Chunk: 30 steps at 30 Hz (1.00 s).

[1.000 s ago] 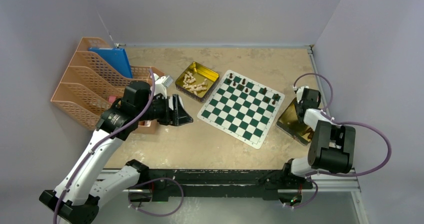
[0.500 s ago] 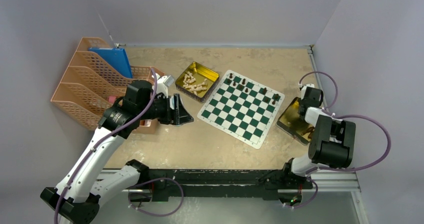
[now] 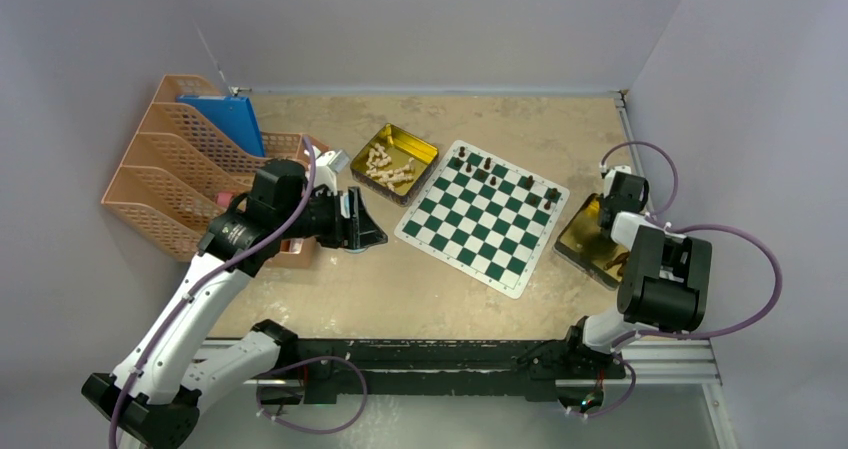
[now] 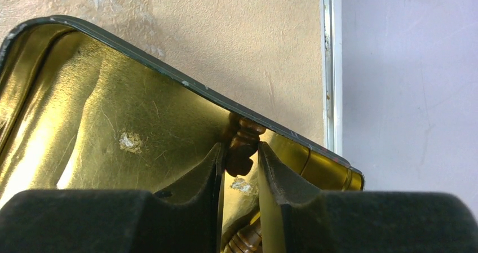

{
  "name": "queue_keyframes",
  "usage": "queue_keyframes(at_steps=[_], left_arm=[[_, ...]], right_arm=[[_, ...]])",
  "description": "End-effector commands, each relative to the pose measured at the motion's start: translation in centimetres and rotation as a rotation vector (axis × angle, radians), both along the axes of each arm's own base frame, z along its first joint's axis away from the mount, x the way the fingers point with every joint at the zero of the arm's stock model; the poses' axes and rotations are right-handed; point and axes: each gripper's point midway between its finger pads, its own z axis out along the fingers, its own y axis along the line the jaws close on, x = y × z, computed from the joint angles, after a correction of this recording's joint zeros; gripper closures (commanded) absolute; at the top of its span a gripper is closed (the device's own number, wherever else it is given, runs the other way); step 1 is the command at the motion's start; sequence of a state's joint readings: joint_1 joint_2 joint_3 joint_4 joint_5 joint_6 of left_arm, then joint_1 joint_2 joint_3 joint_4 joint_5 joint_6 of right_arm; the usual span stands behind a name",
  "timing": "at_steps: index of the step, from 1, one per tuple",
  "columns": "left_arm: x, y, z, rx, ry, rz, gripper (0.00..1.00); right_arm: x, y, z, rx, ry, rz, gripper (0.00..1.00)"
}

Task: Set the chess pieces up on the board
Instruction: Pick up the chess piece from the storage box.

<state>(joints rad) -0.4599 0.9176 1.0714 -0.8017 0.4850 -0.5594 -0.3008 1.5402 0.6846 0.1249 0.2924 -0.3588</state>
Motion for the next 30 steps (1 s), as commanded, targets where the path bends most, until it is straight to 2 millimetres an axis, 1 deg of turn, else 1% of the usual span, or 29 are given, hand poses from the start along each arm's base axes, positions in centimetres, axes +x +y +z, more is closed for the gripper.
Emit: queue_keyframes(at_steps=[1, 4, 6, 11, 16, 18, 22, 25, 27, 29, 30], left_arm=[[0.6, -0.3, 1.5, -0.024, -0.067, -0.007, 0.32], [0.8, -0.4, 2.0, -0.03, -0.078, -0.008, 0.32], [0.8, -0.5, 2.7, -0.035, -0.087, -0.008, 0.32], [0.5, -0.2, 2.9, -0.042, -0.098, 0.002, 0.32], [0.1, 0.0, 3.5, -0.058, -0.116, 0.008, 0.32], [0.0, 0.0, 3.6, -0.058, -0.115, 0.007, 0.32], [-0.4, 0.2, 3.5, -0.057, -0.109, 0.009, 0.32], [-0.4, 0.2, 3.7, -0.063, -0.108, 0.01, 0.32], [-0.5, 0.1, 3.9, -0.066, -0.107, 0.007, 0.32], [-0.5, 0.2, 4.1, -0.065, -0.111, 0.006, 0.32], [-0.5, 0.2, 4.2, -0.061, -0.113, 0.008, 0.32]], right_arm=[[-1.0, 1.1, -1.4, 0.072, 0.039, 0.013, 0.8], [-0.9, 2.2, -1.2, 0.117, 0.049, 0.069, 0.86], [-1.0, 3.2, -1.0, 0.153, 0.068, 0.13, 0.86], [-1.6, 4.9, -0.6, 0.21, 0.105, 0.244, 0.84], [-2.1, 5.1, -0.1, 0.203, 0.109, 0.265, 0.8], [-2.1, 5.1, -0.2, 0.199, 0.112, 0.27, 0.77], [-2.0, 5.1, -0.6, 0.205, 0.099, 0.256, 0.68], [-2.1, 5.2, -1.0, 0.205, 0.097, 0.256, 0.66], [-2.1, 5.2, -1.0, 0.202, 0.094, 0.258, 0.68], [-2.1, 5.1, -1.0, 0.197, 0.101, 0.268, 0.76], [-2.1, 5.1, -1.0, 0.193, 0.102, 0.274, 0.78]])
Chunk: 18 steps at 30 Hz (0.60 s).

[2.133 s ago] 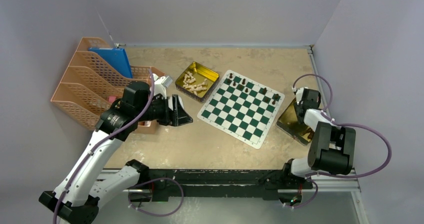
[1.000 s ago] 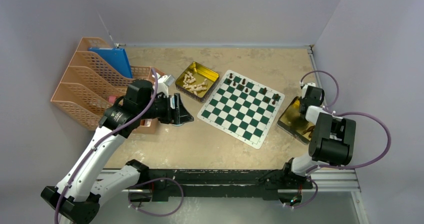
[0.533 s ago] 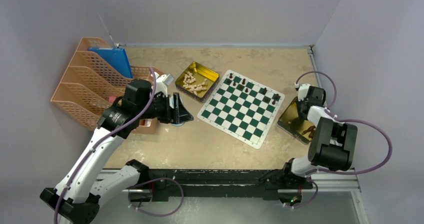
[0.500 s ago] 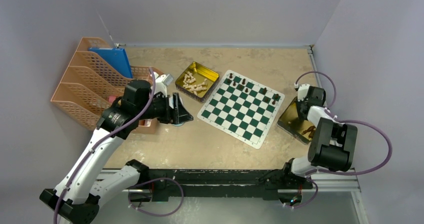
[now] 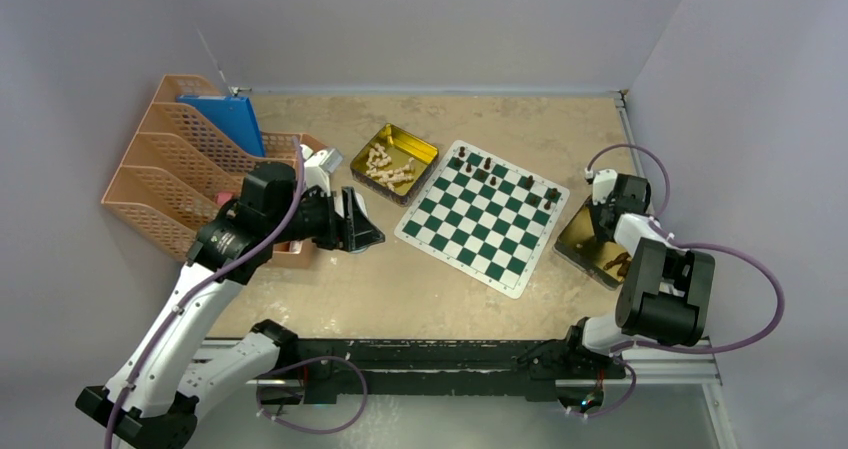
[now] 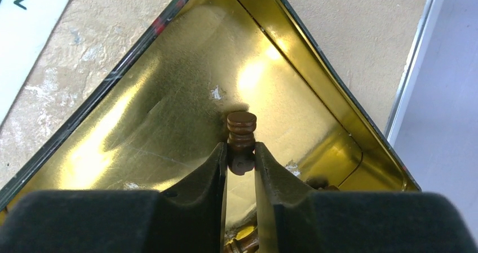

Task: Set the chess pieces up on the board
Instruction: Pick up the chess piece from the storage box.

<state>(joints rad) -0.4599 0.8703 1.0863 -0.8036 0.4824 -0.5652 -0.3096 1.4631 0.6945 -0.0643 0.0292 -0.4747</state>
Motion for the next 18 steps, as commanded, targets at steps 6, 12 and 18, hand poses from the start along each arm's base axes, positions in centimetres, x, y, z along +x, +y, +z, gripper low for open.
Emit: queue_keyframes(at_steps=[6, 12, 18], left_arm=[[-0.1, 0.2, 2.8, -0.027, -0.066, 0.01, 0.32], [-0.7, 0.7, 3.4, -0.029, -0.106, 0.01, 0.33], [-0.5, 1.2, 4.9, -0.02, -0.208, 0.011, 0.33]], right_arm=[[0.0, 1.1, 0.1, 0.041, 0.008, 0.063, 0.91], [1.0, 1.1, 3.2, 0.048, -0.037, 0.065, 0.92], [1.4, 0.7, 6.5, 0.034, -0.097, 0.013, 0.92]])
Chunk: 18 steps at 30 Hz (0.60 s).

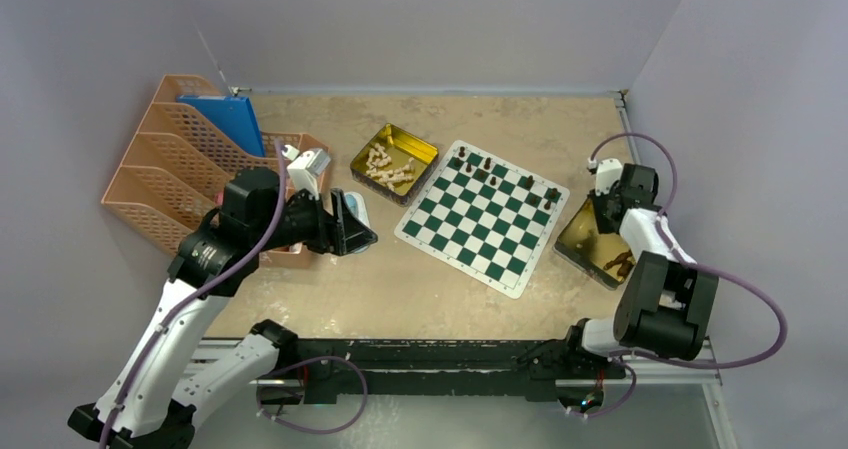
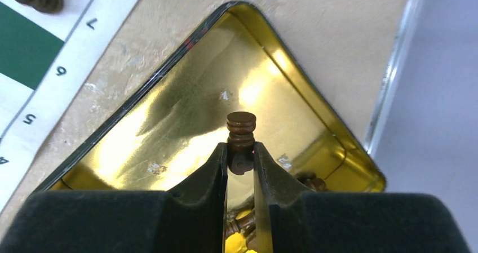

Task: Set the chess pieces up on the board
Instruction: Pick up the chess piece from the storage box.

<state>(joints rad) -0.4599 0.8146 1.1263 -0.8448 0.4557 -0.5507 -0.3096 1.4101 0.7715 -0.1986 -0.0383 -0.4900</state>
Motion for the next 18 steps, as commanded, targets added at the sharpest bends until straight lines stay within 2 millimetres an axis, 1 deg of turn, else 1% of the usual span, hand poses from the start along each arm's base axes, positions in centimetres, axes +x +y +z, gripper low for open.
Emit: queue_keyframes(at_steps=[1, 4, 5, 6, 8, 10, 12, 14, 17, 18], left_arm=[[0.5, 0.4, 3.2, -0.008, -0.159, -0.004, 0.33], [0.5, 0.7, 3.1, 0.006, -0.198, -0.01, 0.33], [0.3, 0.6, 3.2, 0.005, -0.222, -0.027, 0.34], [0.0, 0.6, 3.2, 0.005, -0.249, -0.048, 0.34], [-0.6, 0.5, 3.2, 0.002, -0.306, -0.098, 0.35], [-1.2, 0.2, 3.4, -0.002, -0.381, -0.163, 0.35], [-1.6, -0.1, 3.1, 0.009, -0.451, -0.23, 0.35], [-1.9, -0.2, 2.9, 0.029, -0.521, -0.284, 0.35], [-1.5, -0.1, 2.5, 0.071, -0.6, -0.324, 0.35], [-1.2, -0.1, 2.5, 0.086, -0.627, -0.328, 0.35]], right_arm=[[1.0, -0.9, 4.7, -0.035, -0.106, -0.068, 0.93], [1.2, -2.3, 6.6, -0.09, -0.146, -0.145, 0.94], [1.3, -2.5, 7.3, -0.093, -0.158, -0.16, 0.94], [1.7, -2.6, 8.3, -0.089, -0.184, -0.171, 0.94], [3.5, -2.2, 11.5, -0.049, -0.289, -0.186, 0.93], [5.4, -1.1, 14.8, 0.038, -0.386, -0.178, 0.93], [6.7, 0.3, 17.3, 0.148, -0.45, -0.196, 0.92], [7.3, 1.8, 18.4, 0.246, -0.473, -0.195, 0.91], [7.5, 4.5, 19.0, 0.369, -0.478, -0.197, 0.9], [7.5, 5.9, 19.2, 0.401, -0.475, -0.176, 0.9]])
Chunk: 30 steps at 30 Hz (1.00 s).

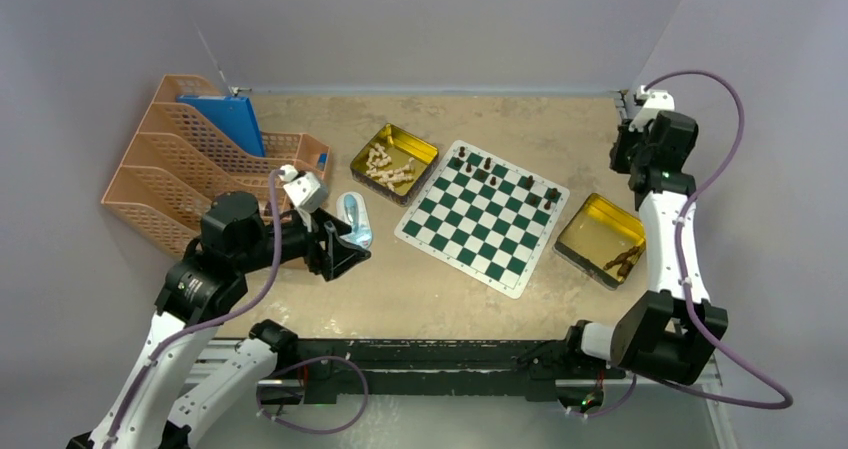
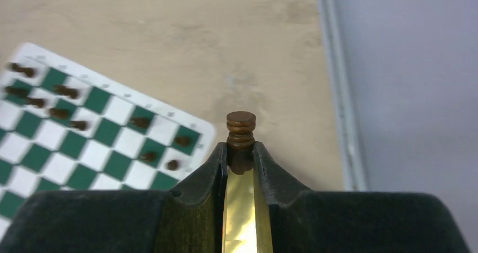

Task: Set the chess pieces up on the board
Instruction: Place the chess piece on the chessboard.

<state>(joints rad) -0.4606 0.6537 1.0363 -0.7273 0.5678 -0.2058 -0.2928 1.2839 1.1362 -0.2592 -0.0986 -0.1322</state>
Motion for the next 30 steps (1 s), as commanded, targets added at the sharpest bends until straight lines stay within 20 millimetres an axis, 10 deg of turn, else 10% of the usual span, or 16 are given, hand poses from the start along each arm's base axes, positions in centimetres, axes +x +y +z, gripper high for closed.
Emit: queue_keyframes(at_steps=[1, 9, 17, 23, 30], left_arm=[[1.2, -0.6, 0.9, 0.053, -0.243, -0.102, 0.35], [3.7, -2.4, 0.3, 0.161, -0.484, -0.288, 0.35], [3.8, -4.0, -1.5, 0.242, -0.75, -0.543, 0.33], [4.5, -5.1, -1.6, 0.258, -0.886, -0.649, 0.33], [3.2, -7.9, -2.5, 0.273, -0.885, -0.805, 0.33]], right_arm=[[0.2, 6.5, 1.7, 0.235, -0.046, 0.08, 0.89], [-2.0, 23.3, 4.7, 0.506, -0.037, 0.415, 0.86], [-10.7, 35.0, 2.4, 0.704, 0.173, 0.743, 0.87], [-16.6, 40.2, 3.0, 0.821, 0.392, 0.902, 0.88], [-19.9, 41.4, 6.0, 0.92, 0.45, 1.041, 0.88]])
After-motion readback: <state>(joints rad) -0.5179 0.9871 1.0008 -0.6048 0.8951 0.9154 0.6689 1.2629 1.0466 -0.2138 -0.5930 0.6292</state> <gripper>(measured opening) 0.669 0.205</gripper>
